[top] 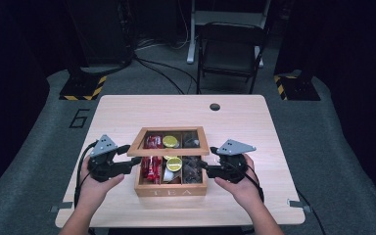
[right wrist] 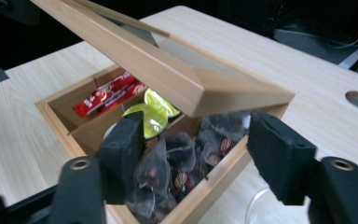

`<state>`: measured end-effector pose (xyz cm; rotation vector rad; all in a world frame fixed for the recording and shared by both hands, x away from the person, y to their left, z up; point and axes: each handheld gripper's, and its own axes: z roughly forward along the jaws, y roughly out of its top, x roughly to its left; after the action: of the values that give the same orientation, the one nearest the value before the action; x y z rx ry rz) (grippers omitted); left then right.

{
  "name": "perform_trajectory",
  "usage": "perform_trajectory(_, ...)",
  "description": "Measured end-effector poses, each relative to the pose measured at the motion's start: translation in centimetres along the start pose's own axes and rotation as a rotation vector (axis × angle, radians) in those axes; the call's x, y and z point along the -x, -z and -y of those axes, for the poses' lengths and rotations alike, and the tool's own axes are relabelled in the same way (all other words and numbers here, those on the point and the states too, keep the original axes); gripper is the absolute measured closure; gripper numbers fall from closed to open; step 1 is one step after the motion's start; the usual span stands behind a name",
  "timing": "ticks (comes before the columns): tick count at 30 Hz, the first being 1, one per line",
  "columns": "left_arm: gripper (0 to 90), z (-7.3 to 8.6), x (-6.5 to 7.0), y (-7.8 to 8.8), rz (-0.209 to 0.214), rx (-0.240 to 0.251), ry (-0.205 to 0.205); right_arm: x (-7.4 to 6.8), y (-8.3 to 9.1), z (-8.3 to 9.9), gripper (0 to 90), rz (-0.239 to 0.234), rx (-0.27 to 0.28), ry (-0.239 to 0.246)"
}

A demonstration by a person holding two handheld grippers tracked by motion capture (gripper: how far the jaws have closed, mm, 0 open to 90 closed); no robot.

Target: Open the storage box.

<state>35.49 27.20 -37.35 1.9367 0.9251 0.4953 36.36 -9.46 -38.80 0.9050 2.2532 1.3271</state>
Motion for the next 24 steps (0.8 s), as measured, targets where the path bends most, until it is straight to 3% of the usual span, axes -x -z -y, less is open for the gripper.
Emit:
perform_trajectory(1, 40.3, -0.4, 0.0, 0.0, -0.006, 0.006, 0.003, -0.1, 0.1, -0.5, 39.9, 0.004, 0.030, 0.013)
perform_trajectory(5, 40.2, -0.9, -0.2, -0.1, -0.013, 0.005, 0.009, -0.4, 0.2, -1.3, 42.1, 0.040, 0.053, 0.035)
perform_trajectory(8, 39.8, -1.3, -0.1, -0.1, -0.022, 0.002, 0.004, -0.4, 0.3, -2.0, 43.0, 0.049, 0.069, 0.026)
perform_trajectory(11, 39.1, -1.5, -0.2, -0.3, -0.024, 0.007, 0.024, -0.3, 0.2, -2.5, 43.3, 0.060, 0.064, 0.017)
perform_trajectory(16, 38.9, -1.5, -0.1, -0.4, -0.038, 0.007, 0.012, -0.3, 0.2, -2.5, 43.2, 0.056, 0.065, 0.003)
perform_trajectory(24, 38.9, -1.2, -0.1, -0.4, -0.043, 0.048, 0.021, 0.0, 0.4, -2.1, 42.8, 0.033, 0.075, -0.045)
